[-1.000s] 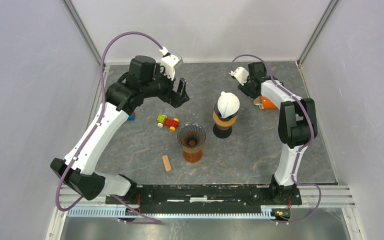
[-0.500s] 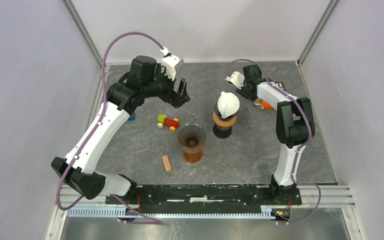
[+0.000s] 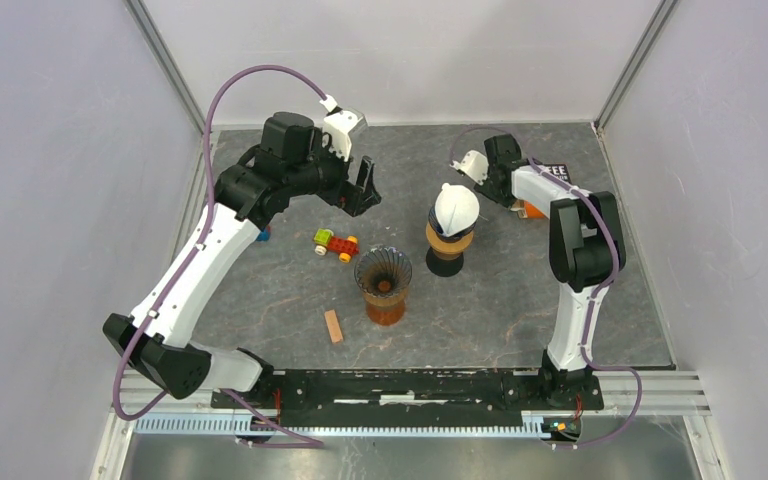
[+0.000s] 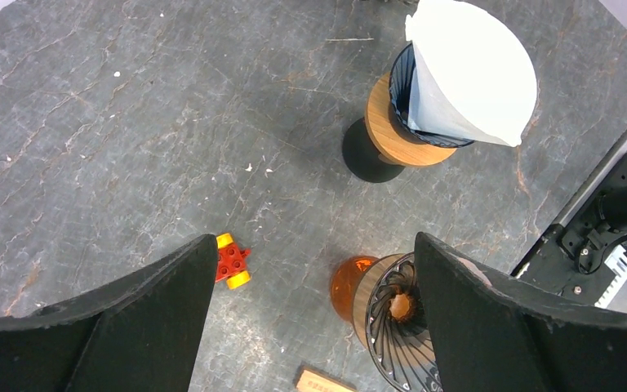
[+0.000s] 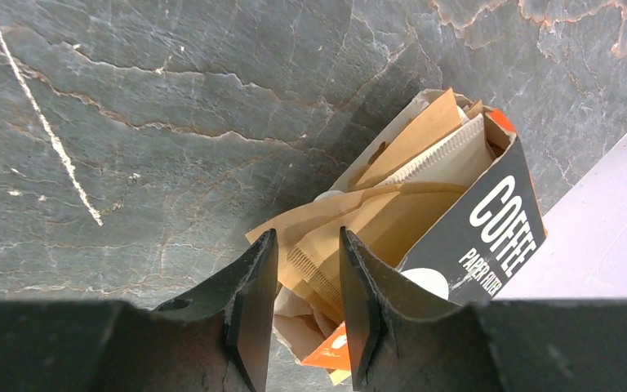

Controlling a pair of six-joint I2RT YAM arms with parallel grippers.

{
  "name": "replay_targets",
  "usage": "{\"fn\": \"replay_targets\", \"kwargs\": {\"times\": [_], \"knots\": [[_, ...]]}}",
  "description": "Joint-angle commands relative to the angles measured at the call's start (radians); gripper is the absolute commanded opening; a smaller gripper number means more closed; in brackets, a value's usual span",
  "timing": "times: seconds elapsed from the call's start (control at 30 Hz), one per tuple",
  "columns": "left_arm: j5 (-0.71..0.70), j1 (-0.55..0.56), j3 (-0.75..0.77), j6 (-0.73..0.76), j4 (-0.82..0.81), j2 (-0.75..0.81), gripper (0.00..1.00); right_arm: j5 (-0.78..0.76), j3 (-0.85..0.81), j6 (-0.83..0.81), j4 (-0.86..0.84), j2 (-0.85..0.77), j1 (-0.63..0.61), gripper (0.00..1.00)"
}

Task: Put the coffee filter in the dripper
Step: Pick up the coffee filter from the coffee filter holder.

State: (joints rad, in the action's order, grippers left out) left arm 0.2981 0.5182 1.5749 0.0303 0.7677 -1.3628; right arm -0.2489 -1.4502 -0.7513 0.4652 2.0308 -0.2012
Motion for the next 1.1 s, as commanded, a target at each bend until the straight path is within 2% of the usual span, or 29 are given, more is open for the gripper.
{"fn": "replay_targets", "kwargs": {"times": [0.0, 0.4, 0.73, 0.9, 1.07], "knots": [[0.029, -0.004, -0.003, -0.048, -0.044, 0.003, 0.95, -0.026, -0.015, -0.014, -0.008, 0.013, -0.001, 0.39], [0.038, -0.004, -0.003, -0.055, -0.045, 0.002, 0.96, -0.027, -0.015, -0.013, -0.02, -0.002, -0.001, 0.25], [0.044, -0.004, -0.007, -0.059, -0.045, 0.001, 0.97, -0.03, -0.016, -0.011, -0.026, -0.027, -0.001, 0.0], [0.042, -0.004, -0.007, -0.056, -0.045, 0.004, 0.97, -0.002, -0.017, 0.009, -0.032, -0.061, -0.001, 0.0], [0.04, -0.004, -0.009, -0.054, -0.048, 0.004, 0.97, 0.14, -0.016, 0.076, -0.019, -0.13, 0.009, 0.0]]}}
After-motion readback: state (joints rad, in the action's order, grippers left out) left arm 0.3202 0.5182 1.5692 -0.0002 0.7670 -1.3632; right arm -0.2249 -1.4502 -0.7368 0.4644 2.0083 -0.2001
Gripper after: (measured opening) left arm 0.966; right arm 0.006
